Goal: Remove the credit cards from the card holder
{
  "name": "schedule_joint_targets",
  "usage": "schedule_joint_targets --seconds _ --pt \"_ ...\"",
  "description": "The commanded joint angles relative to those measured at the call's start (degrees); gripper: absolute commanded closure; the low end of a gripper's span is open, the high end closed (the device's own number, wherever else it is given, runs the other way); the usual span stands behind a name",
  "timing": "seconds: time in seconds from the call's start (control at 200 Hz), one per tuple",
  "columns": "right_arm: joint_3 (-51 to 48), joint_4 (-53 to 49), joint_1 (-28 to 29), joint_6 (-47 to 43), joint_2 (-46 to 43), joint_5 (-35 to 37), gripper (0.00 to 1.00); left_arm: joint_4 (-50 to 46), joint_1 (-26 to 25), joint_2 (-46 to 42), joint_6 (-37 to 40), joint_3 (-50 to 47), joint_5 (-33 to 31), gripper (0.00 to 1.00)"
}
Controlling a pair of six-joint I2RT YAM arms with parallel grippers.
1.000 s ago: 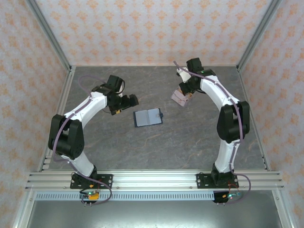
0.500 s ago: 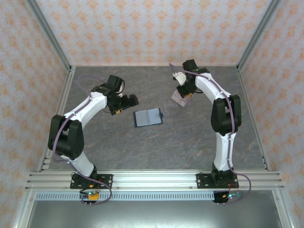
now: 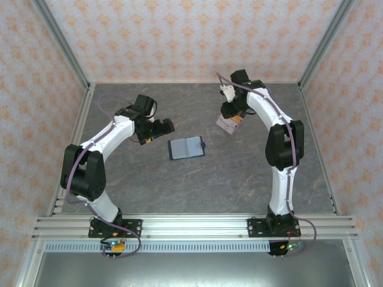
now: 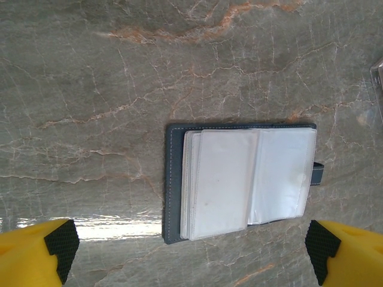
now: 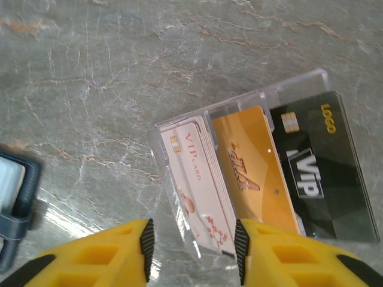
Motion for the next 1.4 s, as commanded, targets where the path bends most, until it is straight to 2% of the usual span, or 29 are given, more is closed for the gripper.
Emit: schedule_joint_targets --seconds 0.0,0.09,0.24,0.355,0.47,0.576,0.771,0.916,1.141,1.396 --pt "-5.63 4.94 3.18 14.44 -7.03 2.77 0.61 -1.45 1.49 0.03 -0.69 -1.35 -2.5 0.0" --pt "-12.82 10.35 6.07 22.29 -10.8 0.9 0.59 -1.93 2.54 -0.58 -0.82 -2.36 -3.74 0.0" --pt "-20.43 16.48 13.33 35.61 -14.23 8.54 0.51 -1.93 4.09 -2.54 -0.97 -4.94 -7.02 0.0" --pt "-22.63 18.66 18.75 43.28 -12.48 10.09 0.46 -1.17 5.12 -2.8 -1.65 -6.45 -7.03 0.0" --pt "-21.69 17.14 24.65 46.31 -9.03 14.68 0.38 -0.23 5.98 -3.22 -2.43 -7.72 -7.45 0.0" --pt "-21.07 19.03 27.55 46.2 -5.38 9.1 0.38 1.37 5.98 -3.19 -3.0 -8.19 -6.61 0.0" --pt "-18.4 16.61 29.14 44.9 -1.9 9.57 0.4 4.21 5.98 -1.38 -3.39 -8.28 -1.2 0.0" --pt "-16.82 15.04 29.39 44.26 0.32 9.2 0.41 5.84 5.92 -0.19 -3.28 -8.5 2.49 0.04" --pt "-14.12 10.09 29.58 44.36 3.31 11.53 0.44 9.44 4.62 1.45 -3.55 -8.94 11.08 0.19" --pt "-14.85 8.1 29.58 45.09 4.55 15.14 0.53 11.02 1.02 4.57 -4.37 -7.58 15.06 0.47"
